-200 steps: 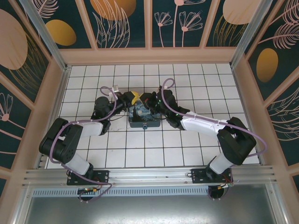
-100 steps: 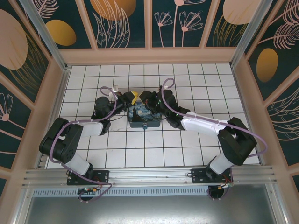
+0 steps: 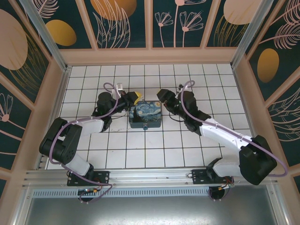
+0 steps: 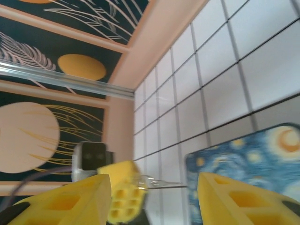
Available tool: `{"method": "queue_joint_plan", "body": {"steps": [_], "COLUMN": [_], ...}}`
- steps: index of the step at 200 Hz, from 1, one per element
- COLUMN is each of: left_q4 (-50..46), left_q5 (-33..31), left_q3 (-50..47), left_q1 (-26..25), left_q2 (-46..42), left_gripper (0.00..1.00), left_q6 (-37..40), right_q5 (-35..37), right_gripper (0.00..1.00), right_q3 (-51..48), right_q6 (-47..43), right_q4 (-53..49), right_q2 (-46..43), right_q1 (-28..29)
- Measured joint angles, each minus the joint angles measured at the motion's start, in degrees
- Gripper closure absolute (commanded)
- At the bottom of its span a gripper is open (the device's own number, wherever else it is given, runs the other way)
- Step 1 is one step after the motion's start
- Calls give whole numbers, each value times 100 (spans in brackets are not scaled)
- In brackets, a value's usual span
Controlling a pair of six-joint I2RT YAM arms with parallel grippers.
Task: Unlock the padlock with the key
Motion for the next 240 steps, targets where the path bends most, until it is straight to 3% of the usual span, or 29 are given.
{"method": "queue_joint_plan", "body": {"steps": [40,88,159,240], "left_q4": [-562,-938,-1064,-1062], "left_q5": [374,750,1025,1174], "left_q3": [249,273,284,284], "left_q1": [0,0,0,0], "left_q2": [-2,-9,-181,-186], "left_gripper": [100,100,100,100], "left_q6": [824,1488,1805,1829], "right_q5": [-748,-1397,-1615,-1624], "right_gripper": [46,47,55,61], "right_q3": [-597,-852,-658,-656], "right_q6": [-717,-643,-345,-264], "right_q4": [501,1694,2769,3202], "right_q2": [-122,107,1325,1504], "right_q1": [-227,-203,278,345]}}
